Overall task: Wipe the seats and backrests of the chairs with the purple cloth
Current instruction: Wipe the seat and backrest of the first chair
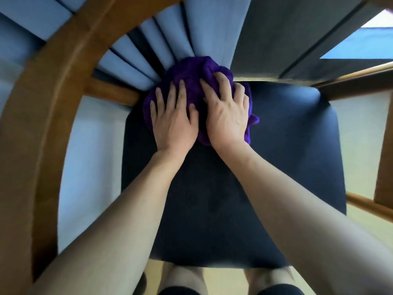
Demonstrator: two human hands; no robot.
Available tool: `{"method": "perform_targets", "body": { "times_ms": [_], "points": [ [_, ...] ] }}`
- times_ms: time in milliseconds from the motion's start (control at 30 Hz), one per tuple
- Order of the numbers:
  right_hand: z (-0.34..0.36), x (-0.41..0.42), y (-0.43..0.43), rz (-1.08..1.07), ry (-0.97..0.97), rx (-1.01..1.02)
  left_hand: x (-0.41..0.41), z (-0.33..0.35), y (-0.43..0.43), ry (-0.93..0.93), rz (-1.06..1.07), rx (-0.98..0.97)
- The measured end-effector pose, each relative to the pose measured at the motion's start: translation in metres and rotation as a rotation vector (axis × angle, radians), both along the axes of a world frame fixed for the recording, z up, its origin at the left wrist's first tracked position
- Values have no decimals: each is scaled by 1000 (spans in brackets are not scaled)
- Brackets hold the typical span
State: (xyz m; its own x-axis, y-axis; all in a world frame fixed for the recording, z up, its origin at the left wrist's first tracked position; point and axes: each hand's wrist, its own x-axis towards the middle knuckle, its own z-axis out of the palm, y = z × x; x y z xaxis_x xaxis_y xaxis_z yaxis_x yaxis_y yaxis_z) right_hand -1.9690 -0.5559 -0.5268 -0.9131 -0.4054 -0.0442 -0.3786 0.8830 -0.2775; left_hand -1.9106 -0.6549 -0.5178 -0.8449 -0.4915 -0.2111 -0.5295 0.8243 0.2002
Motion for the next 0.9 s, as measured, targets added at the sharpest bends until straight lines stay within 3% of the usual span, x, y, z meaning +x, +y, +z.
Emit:
{"method": "perform_targets", "body": {
  "times_ms": [267, 433, 667, 900],
  "points": [
    [0, -36, 111, -215, 97, 83, -47, -3, 99, 27, -185, 35],
    [-3, -37, 151, -294, 43, 86, -58, -6, 138, 34, -221, 26],
    [6, 28, 148, -391, 40, 70, -1, 2, 147, -24, -271, -25],
    [16, 154, 169, -345, -28, 60, 122, 25, 173, -169, -296, 2]
  ]
}}
